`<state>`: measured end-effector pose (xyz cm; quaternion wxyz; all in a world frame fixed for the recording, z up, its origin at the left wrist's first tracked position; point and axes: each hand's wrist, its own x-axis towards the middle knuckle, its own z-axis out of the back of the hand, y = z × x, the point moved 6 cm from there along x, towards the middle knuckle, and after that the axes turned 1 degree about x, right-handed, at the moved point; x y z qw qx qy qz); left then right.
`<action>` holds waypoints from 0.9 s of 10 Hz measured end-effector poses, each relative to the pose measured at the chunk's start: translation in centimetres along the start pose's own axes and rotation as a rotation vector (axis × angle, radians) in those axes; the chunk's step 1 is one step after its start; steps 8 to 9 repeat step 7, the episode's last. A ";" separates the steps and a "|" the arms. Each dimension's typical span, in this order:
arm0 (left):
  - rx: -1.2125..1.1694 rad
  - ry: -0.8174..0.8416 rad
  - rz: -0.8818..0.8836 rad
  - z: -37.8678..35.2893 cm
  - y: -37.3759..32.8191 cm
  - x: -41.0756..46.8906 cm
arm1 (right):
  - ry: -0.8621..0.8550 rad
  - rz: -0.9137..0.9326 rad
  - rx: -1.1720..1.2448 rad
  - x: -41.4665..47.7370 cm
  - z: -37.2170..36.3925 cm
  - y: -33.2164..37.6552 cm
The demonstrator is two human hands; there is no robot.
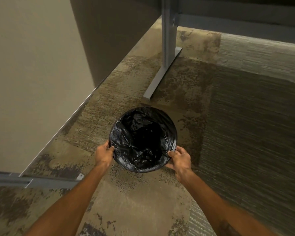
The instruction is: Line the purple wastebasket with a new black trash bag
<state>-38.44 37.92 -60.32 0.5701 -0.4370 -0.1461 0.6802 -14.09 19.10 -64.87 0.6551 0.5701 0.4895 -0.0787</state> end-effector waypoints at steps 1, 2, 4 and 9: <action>0.011 0.004 0.008 -0.1 -0.2 -0.2 | 0.018 -0.009 0.003 -0.1 0.1 0.0; 0.028 0.012 0.013 0.1 -0.5 -0.6 | 0.054 -0.016 0.003 -0.4 0.2 0.4; 0.128 0.087 0.024 0.0 -2.0 -2.4 | 0.086 0.014 -0.053 -2.8 0.2 2.0; 0.249 0.071 -0.100 0.9 -7.5 -8.2 | 0.033 0.134 -0.169 -9.7 1.3 7.8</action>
